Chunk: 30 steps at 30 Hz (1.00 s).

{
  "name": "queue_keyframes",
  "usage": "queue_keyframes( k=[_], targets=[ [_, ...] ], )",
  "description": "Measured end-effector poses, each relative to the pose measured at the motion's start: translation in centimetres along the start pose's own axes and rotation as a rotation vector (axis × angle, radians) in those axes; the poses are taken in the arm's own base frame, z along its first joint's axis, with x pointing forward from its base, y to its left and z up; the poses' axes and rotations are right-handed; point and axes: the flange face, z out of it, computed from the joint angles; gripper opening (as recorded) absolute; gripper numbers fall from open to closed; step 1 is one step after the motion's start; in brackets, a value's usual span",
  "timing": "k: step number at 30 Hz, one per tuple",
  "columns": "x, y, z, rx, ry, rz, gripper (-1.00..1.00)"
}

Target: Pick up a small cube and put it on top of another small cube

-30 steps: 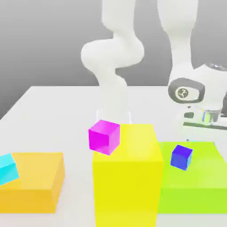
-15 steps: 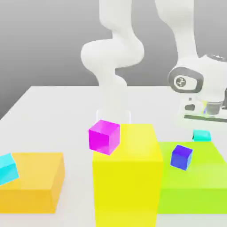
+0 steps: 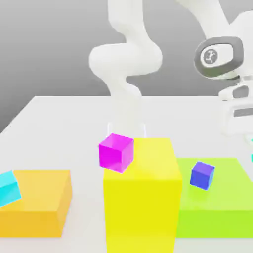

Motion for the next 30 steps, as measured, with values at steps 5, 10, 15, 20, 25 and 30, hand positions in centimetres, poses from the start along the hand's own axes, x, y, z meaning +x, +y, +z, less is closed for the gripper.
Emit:
queue_keyframes(
  k=[5,10,15,20,25,30],
  targets=[
    [12.4,1.4,0.5,-0.083,0.082,0.24,-1.0],
    [23.8,6.2,0.2,-0.178,0.136,0.497,-1.0],
    [33.7,13.3,-1.4,-0.263,0.169,0.755,-1.0],
    [41.5,22.3,-4.0,-0.331,0.182,1.015,-1.0],
    [44.8,31.7,-5.4,-0.407,0.133,1.278,-1.0],
    [42.6,33.4,1.6,-0.432,0.096,1.286,1.0]
  ],
)
